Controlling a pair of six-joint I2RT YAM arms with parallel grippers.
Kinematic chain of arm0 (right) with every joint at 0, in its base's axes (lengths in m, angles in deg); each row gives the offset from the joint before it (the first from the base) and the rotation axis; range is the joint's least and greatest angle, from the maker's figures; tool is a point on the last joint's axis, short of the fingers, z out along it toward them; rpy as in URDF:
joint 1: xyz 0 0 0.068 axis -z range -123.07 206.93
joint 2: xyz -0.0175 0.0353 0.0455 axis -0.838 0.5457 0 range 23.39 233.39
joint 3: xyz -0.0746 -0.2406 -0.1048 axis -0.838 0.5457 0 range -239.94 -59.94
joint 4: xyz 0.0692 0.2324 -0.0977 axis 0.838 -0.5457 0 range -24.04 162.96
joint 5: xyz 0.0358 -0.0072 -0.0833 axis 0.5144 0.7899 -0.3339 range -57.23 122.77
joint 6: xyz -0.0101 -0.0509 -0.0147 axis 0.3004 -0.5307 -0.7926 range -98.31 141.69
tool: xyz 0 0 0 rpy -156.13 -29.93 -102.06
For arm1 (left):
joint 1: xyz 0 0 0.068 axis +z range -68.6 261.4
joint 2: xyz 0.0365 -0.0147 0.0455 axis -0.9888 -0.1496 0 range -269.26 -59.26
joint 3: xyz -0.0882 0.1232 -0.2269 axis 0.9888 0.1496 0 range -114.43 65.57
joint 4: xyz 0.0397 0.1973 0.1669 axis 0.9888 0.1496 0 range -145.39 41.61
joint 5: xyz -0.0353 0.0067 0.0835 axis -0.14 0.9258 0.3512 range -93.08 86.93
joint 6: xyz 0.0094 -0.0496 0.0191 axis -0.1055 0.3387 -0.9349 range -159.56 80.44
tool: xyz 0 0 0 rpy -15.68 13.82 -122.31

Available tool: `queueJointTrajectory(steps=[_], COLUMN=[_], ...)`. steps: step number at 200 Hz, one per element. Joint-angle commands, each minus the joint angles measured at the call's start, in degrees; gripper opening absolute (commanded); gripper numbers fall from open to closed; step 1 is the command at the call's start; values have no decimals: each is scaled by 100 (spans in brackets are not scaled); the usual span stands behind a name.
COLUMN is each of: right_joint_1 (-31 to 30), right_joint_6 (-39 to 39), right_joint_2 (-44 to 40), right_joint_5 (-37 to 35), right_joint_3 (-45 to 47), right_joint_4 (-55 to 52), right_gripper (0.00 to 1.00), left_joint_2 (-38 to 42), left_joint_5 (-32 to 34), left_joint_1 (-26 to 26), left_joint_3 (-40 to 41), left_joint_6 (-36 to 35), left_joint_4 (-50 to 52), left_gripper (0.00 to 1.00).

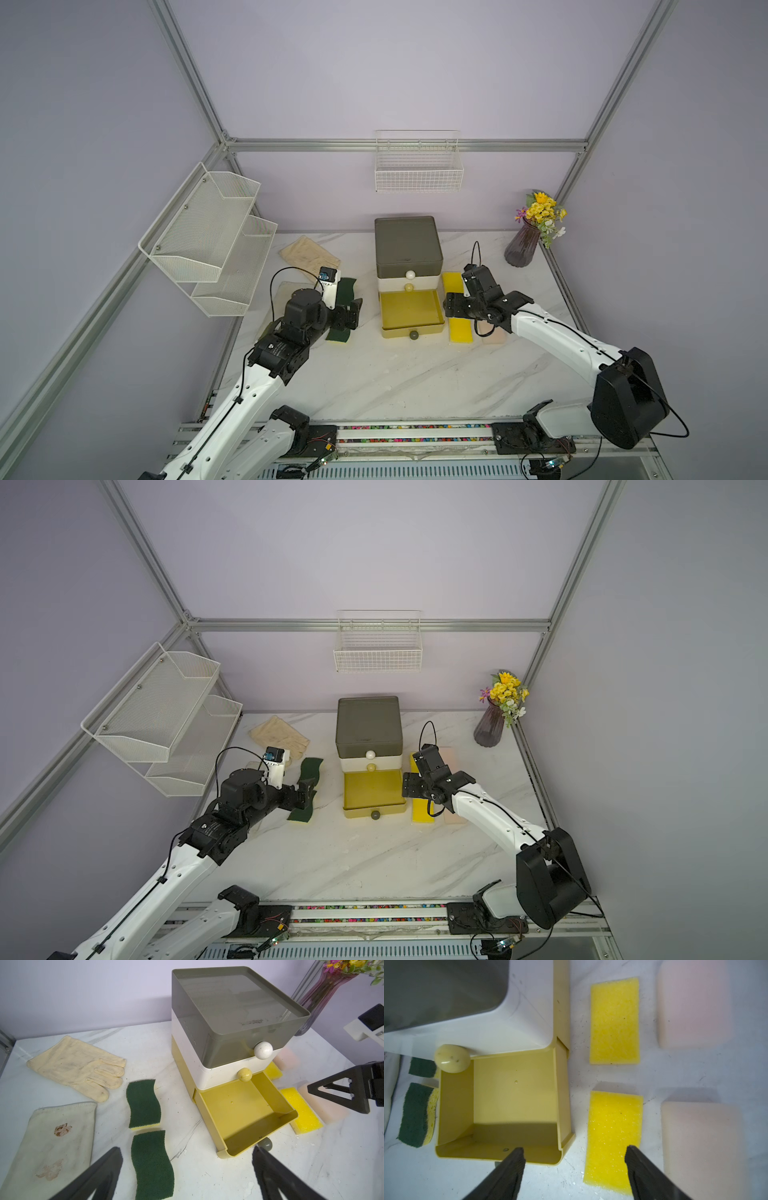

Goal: Take the sponge out of the drawer
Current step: Place the sponge at the center of the board, then close the drawer in the storage box.

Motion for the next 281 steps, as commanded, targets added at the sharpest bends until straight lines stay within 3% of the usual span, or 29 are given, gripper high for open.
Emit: queueJointTrajectory(steps=[1,23,48,75,112,160,187,233,281], right_joint_1=[18,24,12,23,21,26,23,25,20], right_joint_6=[-42,93,211,323,659,765,736,817,931], right_joint_2=[-52,-314,-479,-618,-809,-707,-650,-484,-170], right_joint_5=[638,1088,1307,976,1232,1718,1771,1919,2268], right_joint_3=[50,223,419,639,1048,1319,1425,1566,1690], right_joint_4=[239,486,678,775,1173,1470,1380,1744,2298], right_gripper=[78,76,74,70,70,70,75,77,77], left_joint_2=[26,41,-31,-160,-340,-668,-956,-1523,-2139], left_joint_5=[-440,-669,-1110,-907,-748,-867,-853,-1217,-1455], left_joint_1=[44,44,7,-227,-760,-1675,-1982,-2073,-2073], left_joint_3=[-23,5,85,76,267,691,730,887,939], left_joint_6=[-96,211,1062,1565,2020,2190,2246,2534,2750], left_joint_4=[-146,-149,-153,224,407,-329,-570,-1560,-2322], left_gripper=[100,100,94,90,88,88,92,100,100])
